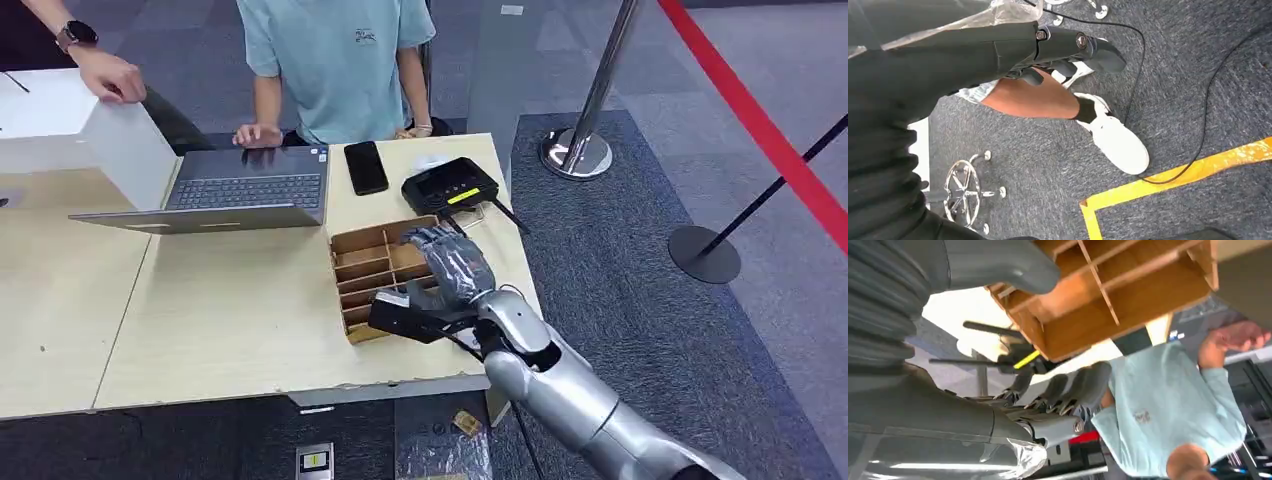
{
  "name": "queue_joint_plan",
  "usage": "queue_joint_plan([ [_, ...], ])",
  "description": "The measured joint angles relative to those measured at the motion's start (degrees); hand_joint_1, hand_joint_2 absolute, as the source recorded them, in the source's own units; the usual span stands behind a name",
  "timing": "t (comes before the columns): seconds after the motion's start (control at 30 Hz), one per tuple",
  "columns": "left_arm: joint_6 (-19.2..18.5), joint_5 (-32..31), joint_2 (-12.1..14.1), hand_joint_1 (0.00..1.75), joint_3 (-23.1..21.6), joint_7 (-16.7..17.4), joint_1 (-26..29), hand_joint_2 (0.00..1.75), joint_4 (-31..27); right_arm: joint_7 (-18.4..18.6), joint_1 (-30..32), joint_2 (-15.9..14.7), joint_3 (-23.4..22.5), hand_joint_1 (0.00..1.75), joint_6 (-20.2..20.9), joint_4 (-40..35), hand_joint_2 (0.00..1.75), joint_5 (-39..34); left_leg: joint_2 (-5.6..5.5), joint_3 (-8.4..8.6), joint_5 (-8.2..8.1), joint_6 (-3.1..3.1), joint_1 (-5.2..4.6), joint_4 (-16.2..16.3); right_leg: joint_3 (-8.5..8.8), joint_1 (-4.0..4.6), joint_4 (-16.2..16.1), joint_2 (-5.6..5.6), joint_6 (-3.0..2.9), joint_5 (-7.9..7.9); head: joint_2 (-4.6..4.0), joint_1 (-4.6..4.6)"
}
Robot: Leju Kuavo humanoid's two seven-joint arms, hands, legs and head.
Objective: Pass the card to the sensor for recognition and then transmit it.
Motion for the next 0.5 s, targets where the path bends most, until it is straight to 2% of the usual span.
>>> queue_joint_plan([
  [0.5,0.0,-0.1,0.0,0.00,0.0,0.0,0.0,1.75,0.0,-0.4,1.3,0.0,0.1,0.66,-0.8,3.8,1.75,-0.4,0.00,0.00,0.00,0.00,0.00,0.0,0.00,0.00,0.0,0.00,0.00,0.00,0.00,0.00],
])
